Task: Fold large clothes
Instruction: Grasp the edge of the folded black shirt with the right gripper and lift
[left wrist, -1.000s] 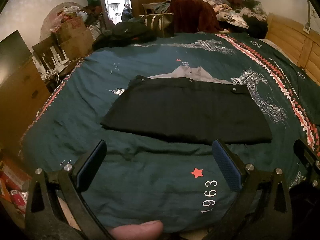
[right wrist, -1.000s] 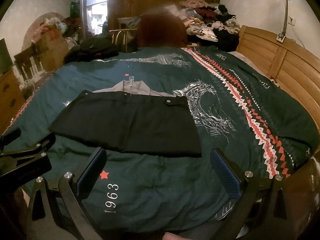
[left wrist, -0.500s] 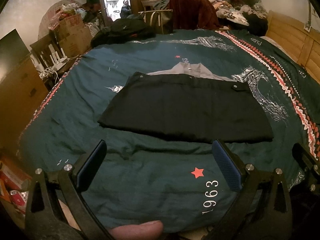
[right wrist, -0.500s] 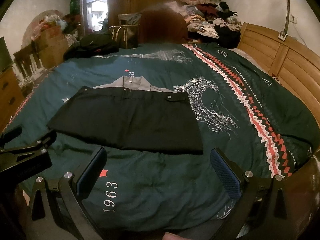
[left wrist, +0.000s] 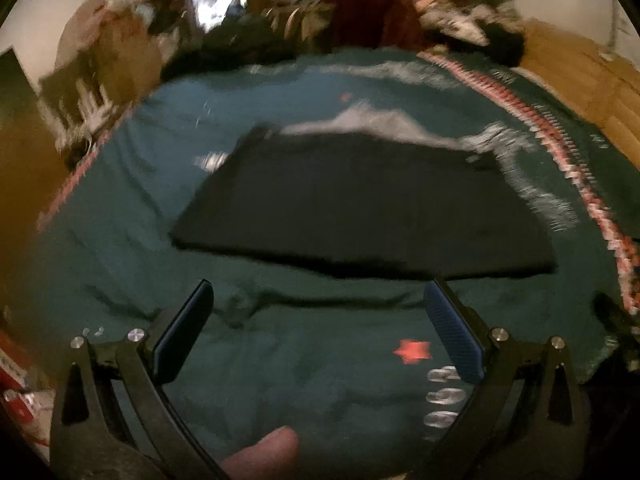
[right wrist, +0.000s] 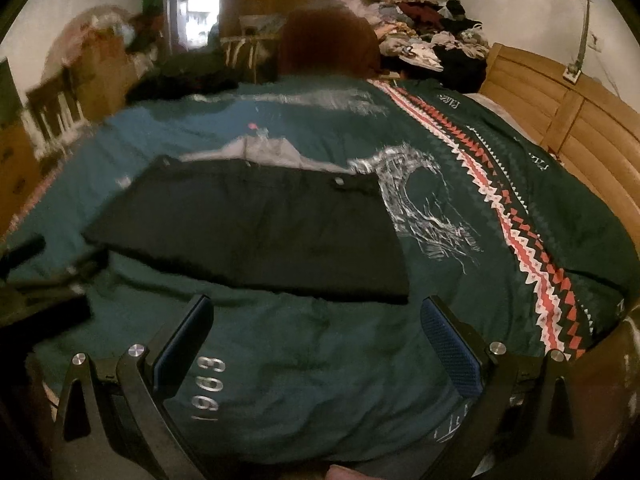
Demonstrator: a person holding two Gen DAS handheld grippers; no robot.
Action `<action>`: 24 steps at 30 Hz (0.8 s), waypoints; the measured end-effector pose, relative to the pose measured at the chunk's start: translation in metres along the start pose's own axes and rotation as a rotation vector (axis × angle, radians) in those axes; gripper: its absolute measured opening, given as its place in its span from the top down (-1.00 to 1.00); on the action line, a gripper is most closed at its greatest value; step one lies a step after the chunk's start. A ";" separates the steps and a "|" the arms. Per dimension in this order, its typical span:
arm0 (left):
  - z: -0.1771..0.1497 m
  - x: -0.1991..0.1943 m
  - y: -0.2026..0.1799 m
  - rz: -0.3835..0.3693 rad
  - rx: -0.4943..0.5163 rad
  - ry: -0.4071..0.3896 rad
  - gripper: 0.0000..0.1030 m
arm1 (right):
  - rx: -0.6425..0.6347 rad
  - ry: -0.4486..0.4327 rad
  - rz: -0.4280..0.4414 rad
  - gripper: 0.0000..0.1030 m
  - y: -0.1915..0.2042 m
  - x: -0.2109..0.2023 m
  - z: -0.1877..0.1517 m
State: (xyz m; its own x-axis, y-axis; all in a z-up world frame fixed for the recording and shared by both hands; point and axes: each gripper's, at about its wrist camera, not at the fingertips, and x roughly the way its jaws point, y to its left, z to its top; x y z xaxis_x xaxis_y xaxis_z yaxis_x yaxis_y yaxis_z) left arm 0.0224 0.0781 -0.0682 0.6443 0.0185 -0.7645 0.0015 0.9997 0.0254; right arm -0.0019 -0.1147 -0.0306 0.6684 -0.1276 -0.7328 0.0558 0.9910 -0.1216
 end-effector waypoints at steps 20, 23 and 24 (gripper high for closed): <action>-0.014 0.101 0.137 -0.424 -0.508 0.039 -0.44 | -0.044 0.271 0.108 -1.00 -0.022 0.181 -0.094; -0.014 0.129 0.143 -0.444 -0.595 0.071 -0.07 | -0.041 0.290 0.109 -1.00 -0.024 0.183 -0.091; -0.011 0.133 0.145 -0.442 -0.611 0.063 0.02 | -0.042 0.297 0.108 -1.00 -0.024 0.182 -0.089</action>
State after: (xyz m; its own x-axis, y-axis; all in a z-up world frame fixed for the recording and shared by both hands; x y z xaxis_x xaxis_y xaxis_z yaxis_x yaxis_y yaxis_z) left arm 0.0996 0.2253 -0.1734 0.6369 -0.4041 -0.6566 -0.1865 0.7456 -0.6398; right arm 0.0525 -0.1651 -0.2211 0.4228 -0.0338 -0.9056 -0.0386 0.9977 -0.0552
